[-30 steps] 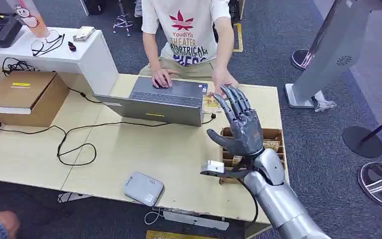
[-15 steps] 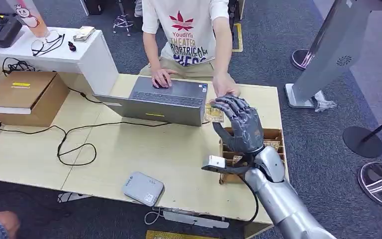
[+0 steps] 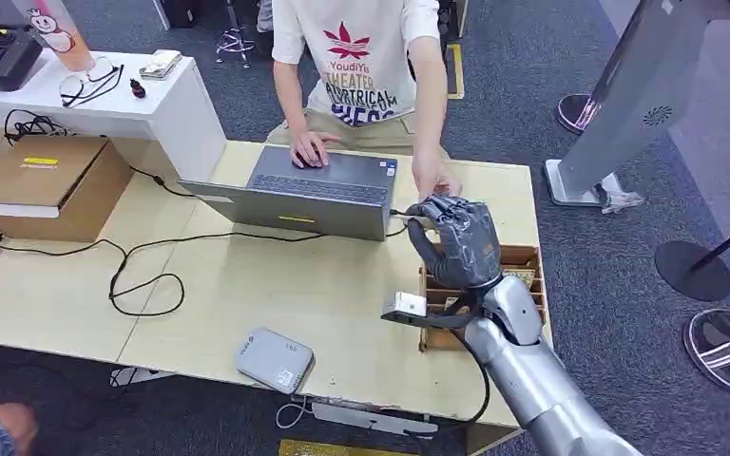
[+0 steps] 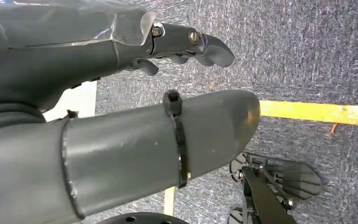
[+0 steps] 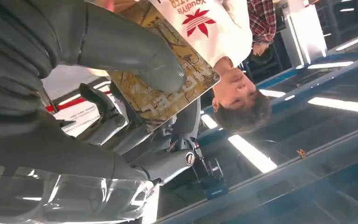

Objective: Pass the card to the sensor for recognition and then transmit it.

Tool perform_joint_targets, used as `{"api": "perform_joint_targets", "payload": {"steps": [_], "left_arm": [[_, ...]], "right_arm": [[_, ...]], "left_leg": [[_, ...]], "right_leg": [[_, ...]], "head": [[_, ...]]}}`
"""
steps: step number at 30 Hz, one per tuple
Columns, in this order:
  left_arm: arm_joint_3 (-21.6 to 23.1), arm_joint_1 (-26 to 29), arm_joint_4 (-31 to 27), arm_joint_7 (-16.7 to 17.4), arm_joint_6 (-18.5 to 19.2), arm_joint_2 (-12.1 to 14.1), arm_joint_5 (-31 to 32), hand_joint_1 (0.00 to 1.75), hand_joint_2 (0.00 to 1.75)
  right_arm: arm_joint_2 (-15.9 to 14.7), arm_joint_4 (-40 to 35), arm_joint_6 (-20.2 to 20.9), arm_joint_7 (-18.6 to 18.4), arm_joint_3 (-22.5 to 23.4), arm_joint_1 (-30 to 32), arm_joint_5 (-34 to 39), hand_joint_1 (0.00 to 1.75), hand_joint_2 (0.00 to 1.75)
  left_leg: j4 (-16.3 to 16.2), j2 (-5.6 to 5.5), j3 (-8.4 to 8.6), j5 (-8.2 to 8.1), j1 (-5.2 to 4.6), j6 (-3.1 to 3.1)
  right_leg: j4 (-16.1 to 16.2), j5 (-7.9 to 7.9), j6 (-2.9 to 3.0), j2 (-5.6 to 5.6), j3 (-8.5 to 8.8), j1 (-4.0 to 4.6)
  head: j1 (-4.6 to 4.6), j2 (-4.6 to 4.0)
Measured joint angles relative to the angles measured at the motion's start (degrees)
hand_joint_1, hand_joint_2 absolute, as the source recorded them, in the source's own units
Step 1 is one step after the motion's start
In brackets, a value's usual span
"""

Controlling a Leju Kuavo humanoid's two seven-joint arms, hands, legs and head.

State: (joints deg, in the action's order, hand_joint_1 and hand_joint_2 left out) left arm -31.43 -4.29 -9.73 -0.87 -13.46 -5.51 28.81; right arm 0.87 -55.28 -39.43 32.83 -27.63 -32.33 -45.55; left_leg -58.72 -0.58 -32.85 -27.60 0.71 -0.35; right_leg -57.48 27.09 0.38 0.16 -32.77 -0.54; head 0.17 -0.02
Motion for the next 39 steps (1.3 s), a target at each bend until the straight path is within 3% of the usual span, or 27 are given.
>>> {"api": "perform_joint_targets", "payload": {"steps": [8, 11, 13, 16, 19, 24, 29, 32, 39], "left_arm": [[0.0, 0.1, 0.0, -0.5, 0.2, 0.0, 0.0, 0.0, 0.0], [0.0, 0.2, 0.0, -0.6, 0.2, 0.0, -0.2, 0.0, 0.0], [0.0, 0.2, 0.0, -0.6, 0.2, 0.0, -0.4, 0.0, 0.0], [0.0, 0.3, 0.0, -0.6, 0.2, 0.0, -0.6, 0.0, 0.0], [0.0, 0.5, 0.0, -0.6, 0.4, 0.1, -0.7, 0.0, 0.0], [0.0, 0.8, 0.0, -1.1, 1.0, 0.1, -0.9, 0.0, 0.0], [0.0, 0.7, 0.0, 0.2, 0.5, 0.1, -0.7, 0.0, 0.0], [0.0, 0.7, 0.0, 0.3, 0.4, 0.1, -0.9, 0.0, 0.0], [0.0, 0.4, 0.0, 0.9, 0.4, 0.1, -1.2, 0.0, 0.0]], "right_arm": [[0.0, 0.0, 0.1, 0.8, 0.0, 0.1, 2.9, 1.75, 1.75], [0.0, -0.4, 3.5, 1.6, -0.1, 0.1, 13.6, 1.75, 1.75], [0.0, -1.3, 7.0, 1.5, -0.4, 0.2, 20.7, 1.75, 1.75], [-0.4, -4.7, 15.6, 0.7, -1.2, 0.8, 33.0, 1.75, 1.75], [-1.4, -8.6, 20.4, 0.2, -2.0, 1.7, 38.5, 1.75, 1.75], [-4.7, -16.8, 32.2, -0.7, -3.9, 6.2, 49.9, 1.75, 1.75], [-7.9, -22.2, 42.1, -2.6, -6.7, 9.9, 54.8, 1.75, 1.75], [-8.9, -23.2, 45.2, -3.3, -8.6, 11.4, 54.5, 1.75, 1.75], [-8.6, -16.0, 51.5, -4.5, -17.2, 11.4, 53.5, 1.75, 1.75]], "left_leg": [[0.0, 0.0, 0.0, 0.0, 0.0, 0.0], [0.0, 0.0, 0.0, 0.0, 0.0, 0.0], [0.0, 0.0, 0.0, 0.0, 0.0, 0.0], [0.0, 0.01, 0.0, 0.0, 0.0, 0.0], [0.0, 0.0, -0.01, 0.0, 0.0, 0.0], [0.0, -0.02, -0.06, -0.03, 0.0, 0.01], [0.0, 0.0, -0.08, -0.04, -0.01, 0.01], [0.0, 0.01, -0.08, -0.04, 0.0, 0.01], [0.0, 0.03, -0.09, -0.03, 0.04, 0.0]], "right_leg": [[0.0, 0.0, 0.0, 0.0, 0.0, 0.0], [0.0, 0.0, 0.0, 0.0, 0.0, 0.0], [0.0, 0.0, 0.0, 0.01, -0.01, 0.0], [0.0, 0.0, 0.0, 0.01, -0.05, 0.0], [0.0, 0.0, 0.0, 0.0, -0.06, 0.0], [0.0, 0.01, -0.01, -0.01, -0.1, 0.0], [0.0, 0.01, -0.01, 0.0, -0.12, 0.0], [0.0, 0.01, -0.01, 0.0, -0.11, 0.0], [0.0, 0.01, 0.0, 0.02, -0.11, 0.01]], "head": [[0.0, 0.0], [0.0, 0.0], [-0.02, 0.0], [0.0, 0.0], [0.0, 0.0], [-0.02, 0.0], [-0.02, 0.0], [0.0, 0.0], [0.0, 0.0]]}}
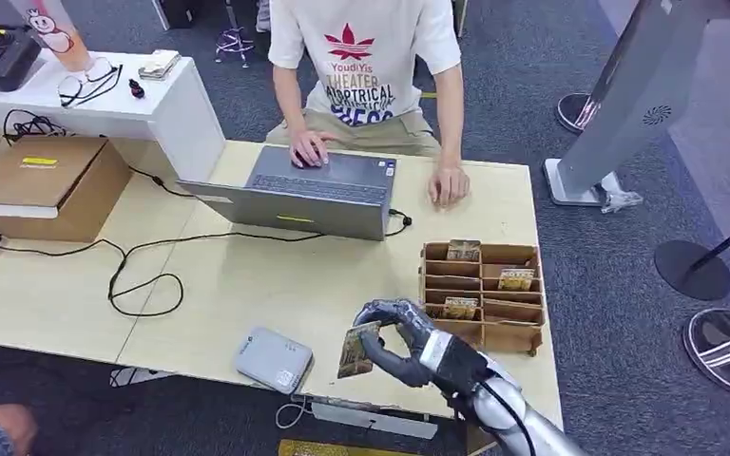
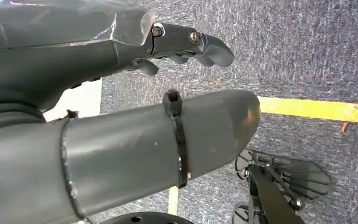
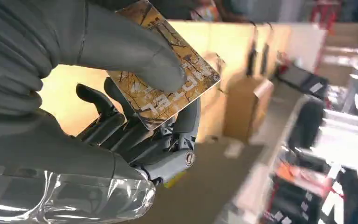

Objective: Pass the card to the sensor for recognition and then transmit it.

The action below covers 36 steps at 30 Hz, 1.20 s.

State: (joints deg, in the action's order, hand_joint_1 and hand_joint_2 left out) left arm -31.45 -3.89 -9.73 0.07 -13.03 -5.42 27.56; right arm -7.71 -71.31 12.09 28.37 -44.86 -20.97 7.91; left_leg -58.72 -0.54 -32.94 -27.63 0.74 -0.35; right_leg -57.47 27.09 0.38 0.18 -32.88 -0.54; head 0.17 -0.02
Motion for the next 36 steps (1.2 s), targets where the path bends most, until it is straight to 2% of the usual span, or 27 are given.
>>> {"api": "perform_joint_targets", "payload": {"steps": [5, 11, 16, 26, 36], "left_arm": [[0.0, 0.0, 0.0, -0.1, -0.3, 0.0, -0.3, 0.0, 0.0], [0.0, -0.1, 0.0, 0.5, -0.2, 0.0, 0.2, 0.0, 0.0], [0.0, -0.3, 0.0, 1.3, -0.2, 0.0, 0.6, 0.0, 0.0], [0.0, -0.9, 0.0, 3.0, -0.3, -0.2, 1.8, 0.0, 0.0], [0.0, -1.6, 0.0, 3.9, -0.7, -0.7, 2.5, 0.0, 0.0]], "right_arm": [[2.8, 8.3, 2.9, -0.1, -6.3, -2.4, -0.9, 1.75, 1.75], [6.6, 15.9, 2.7, -0.1, -11.1, -5.5, -0.6, 1.75, 1.75], [10.2, 21.4, 1.7, -0.2, -13.0, -8.0, -0.5, 1.75, 1.75], [17.1, 31.8, -1.2, -3.9, -15.2, -11.2, -1.8, 1.75, 1.75], [21.9, 40.3, -3.2, -5.9, -17.0, -12.5, -3.8, 1.75, 1.75]], "left_leg": [[0.0, -0.02, -0.01, 0.01, 0.0, -0.01], [0.0, -0.02, -0.03, 0.02, -0.01, -0.01], [0.0, -0.02, -0.01, 0.02, -0.01, -0.01], [0.0, -0.02, -0.01, 0.02, -0.01, -0.01], [0.0, -0.02, -0.01, 0.02, -0.01, -0.01]], "right_leg": [[0.0, 0.0, 0.0, 0.0, -0.01, 0.0], [0.0, 0.0, 0.0, 0.0, -0.01, 0.01], [0.0, 0.0, 0.0, -0.01, -0.01, 0.0], [0.0, 0.0, 0.0, 0.01, -0.02, 0.01], [0.0, 0.0, 0.0, 0.01, -0.02, 0.0]], "head": [[0.0, 0.0], [-0.02, 0.0], [-0.02, 0.0], [0.0, 0.0], [0.0, 0.0]]}}
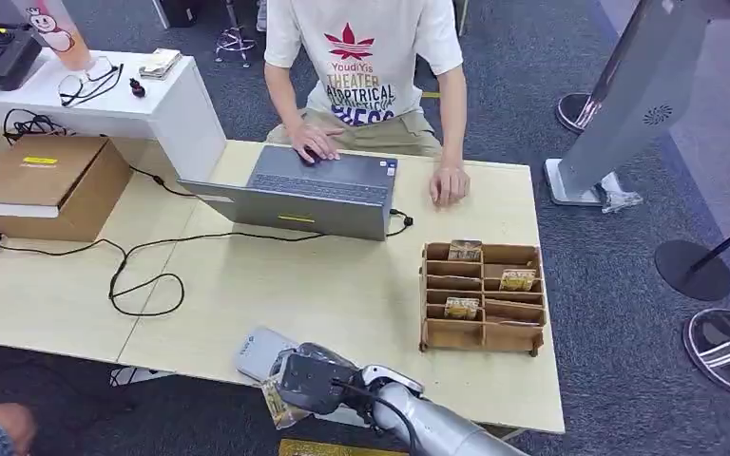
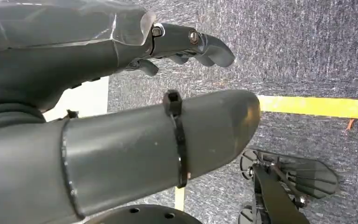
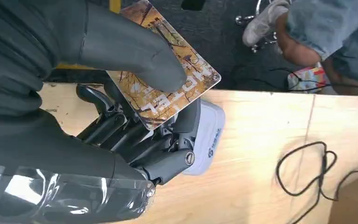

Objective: Pass the card to the sensor for recognition and then transmit it.

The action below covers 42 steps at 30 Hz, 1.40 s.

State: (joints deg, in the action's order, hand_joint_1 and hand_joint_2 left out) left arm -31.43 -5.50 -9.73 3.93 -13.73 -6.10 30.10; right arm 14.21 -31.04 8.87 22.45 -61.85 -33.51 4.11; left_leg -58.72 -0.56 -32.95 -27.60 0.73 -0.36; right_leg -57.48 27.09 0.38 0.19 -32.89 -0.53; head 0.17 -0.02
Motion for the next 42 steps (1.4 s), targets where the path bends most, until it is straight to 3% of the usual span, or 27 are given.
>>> {"api": "perform_joint_targets", "payload": {"steps": [18, 28, 42], "left_arm": [[0.0, -0.4, 0.0, 0.2, -0.9, -0.8, 0.6, 0.0, 0.0], [0.1, -0.4, 0.0, 0.7, -1.1, -1.2, 0.6, 0.0, 0.0], [0.5, -0.7, 0.0, 0.9, -1.6, -1.7, 0.7, 0.0, 0.0]], "right_arm": [[2.7, 5.3, -1.9, -1.8, -0.7, -1.1, 1.5, 1.75, 1.75], [2.7, 5.3, -2.3, -0.9, 3.9, -3.1, 6.4, 1.75, 1.75], [2.7, 5.0, -3.5, -1.3, 7.9, -4.6, 7.0, 1.75, 1.75]], "left_leg": [[0.0, 0.0, 0.0, 0.0, 0.0, 0.0], [0.0, 0.0, 0.01, 0.0, 0.0, 0.0], [0.0, 0.0, 0.01, 0.0, 0.0, 0.0]], "right_leg": [[0.0, 0.0, 0.0, 0.0, 0.0, 0.0], [0.0, 0.0, 0.0, 0.0, 0.0, 0.0], [0.0, 0.0, 0.0, 0.0, -0.01, 0.0]], "head": [[-0.02, 0.0], [-0.02, 0.0], [-0.02, 0.0]]}}
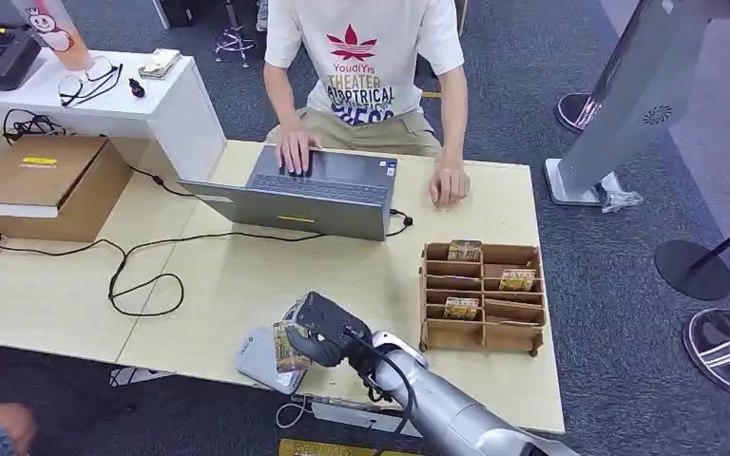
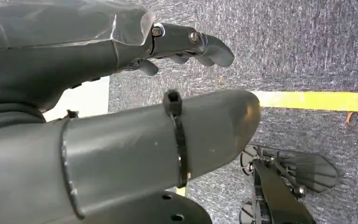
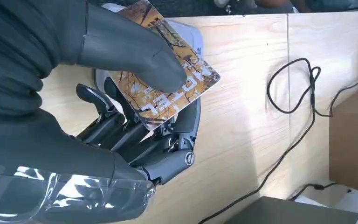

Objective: Pass the card to the sensor for recognition and then transmit it.

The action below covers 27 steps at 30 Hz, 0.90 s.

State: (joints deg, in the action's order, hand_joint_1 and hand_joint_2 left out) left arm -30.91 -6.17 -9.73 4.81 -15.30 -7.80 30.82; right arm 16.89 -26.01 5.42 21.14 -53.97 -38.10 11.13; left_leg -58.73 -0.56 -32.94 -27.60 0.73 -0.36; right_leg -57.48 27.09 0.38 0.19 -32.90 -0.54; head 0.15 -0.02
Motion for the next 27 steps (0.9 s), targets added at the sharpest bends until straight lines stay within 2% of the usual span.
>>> {"api": "perform_joint_targets", "payload": {"steps": [17, 27], "left_arm": [[1.3, -0.6, 0.0, 0.5, -0.2, -0.2, 0.8, 0.0, 0.0], [1.4, -0.7, 0.0, 0.5, -0.3, -0.2, 0.8, 0.0, 0.0]], "right_arm": [[0.2, 4.6, -2.6, -6.7, -0.2, 1.2, -7.6, 1.75, 1.75], [0.4, 6.2, -3.6, -8.4, -0.2, 1.8, -8.0, 1.75, 1.75]], "left_leg": [[0.0, -0.01, 0.0, 0.0, 0.0, 0.0], [0.0, 0.0, 0.0, 0.0, 0.0, 0.0]], "right_leg": [[0.0, 0.0, 0.0, -0.01, 0.0, 0.0], [0.0, 0.0, 0.0, 0.0, 0.0, 0.0]], "head": [[0.02, 0.0], [0.0, 0.0]]}}
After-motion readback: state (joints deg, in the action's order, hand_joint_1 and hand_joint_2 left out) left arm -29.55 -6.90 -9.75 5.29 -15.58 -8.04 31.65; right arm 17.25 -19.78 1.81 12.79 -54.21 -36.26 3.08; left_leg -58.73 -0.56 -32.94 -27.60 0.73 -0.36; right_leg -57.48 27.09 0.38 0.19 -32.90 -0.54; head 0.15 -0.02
